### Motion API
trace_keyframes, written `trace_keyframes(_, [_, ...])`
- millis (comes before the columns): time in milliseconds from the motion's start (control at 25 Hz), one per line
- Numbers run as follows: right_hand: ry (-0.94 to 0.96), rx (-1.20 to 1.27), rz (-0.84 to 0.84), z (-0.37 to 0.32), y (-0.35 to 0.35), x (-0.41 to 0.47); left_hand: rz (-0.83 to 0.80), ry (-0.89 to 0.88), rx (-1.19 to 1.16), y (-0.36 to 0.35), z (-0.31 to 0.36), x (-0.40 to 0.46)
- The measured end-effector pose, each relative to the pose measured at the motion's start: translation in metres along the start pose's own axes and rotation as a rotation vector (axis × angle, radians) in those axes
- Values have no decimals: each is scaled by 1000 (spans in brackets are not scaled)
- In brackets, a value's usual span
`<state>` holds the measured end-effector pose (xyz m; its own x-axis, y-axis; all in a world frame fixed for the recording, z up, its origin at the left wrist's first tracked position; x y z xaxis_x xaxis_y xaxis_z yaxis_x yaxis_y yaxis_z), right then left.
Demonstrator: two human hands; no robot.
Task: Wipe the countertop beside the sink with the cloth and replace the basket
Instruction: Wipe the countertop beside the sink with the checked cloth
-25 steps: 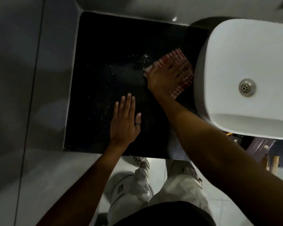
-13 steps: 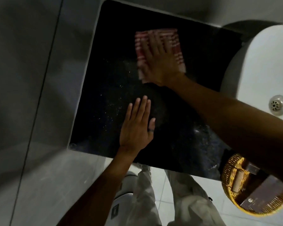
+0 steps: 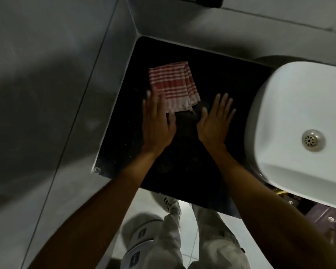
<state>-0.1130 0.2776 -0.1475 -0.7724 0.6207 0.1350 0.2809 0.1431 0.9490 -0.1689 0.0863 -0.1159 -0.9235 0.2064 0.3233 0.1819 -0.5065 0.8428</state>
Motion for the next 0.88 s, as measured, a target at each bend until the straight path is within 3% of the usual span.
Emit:
trace_keyframes(80, [19,-68,-36,11,-11,-10,-39,47,68,-28,8,61])
trace_keyframes(160, [24,-72,-21,9,-16,-5,-193,48,140,-63,21,103])
trace_keyframes(280, [29,-56,10,11,-20,-6,-302,32,216,-96,29,88])
trace_keyframes(480, [65,10,21,12,-2,-68,-266,52,275,-52,1,37])
trace_keyframes(760, [77,-11,35,35,3,-57,-113,527,291,-8,-34,-13])
trace_keyframes(880, [80,-33,65,28,1,-38,-98,634,388,9,-60,-38])
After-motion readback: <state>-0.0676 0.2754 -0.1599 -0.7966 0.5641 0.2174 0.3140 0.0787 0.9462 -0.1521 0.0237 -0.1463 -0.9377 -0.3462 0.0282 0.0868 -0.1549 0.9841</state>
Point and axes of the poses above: each hand's wrist, its own x-axis towards the middle knuckle, its own y-axis out of the back of the hand, z = x × y, the point moved 6 cm from there along x, towards the middle knuckle, and after that the axes turned 12 degrees about z, right-handed, at the moved point
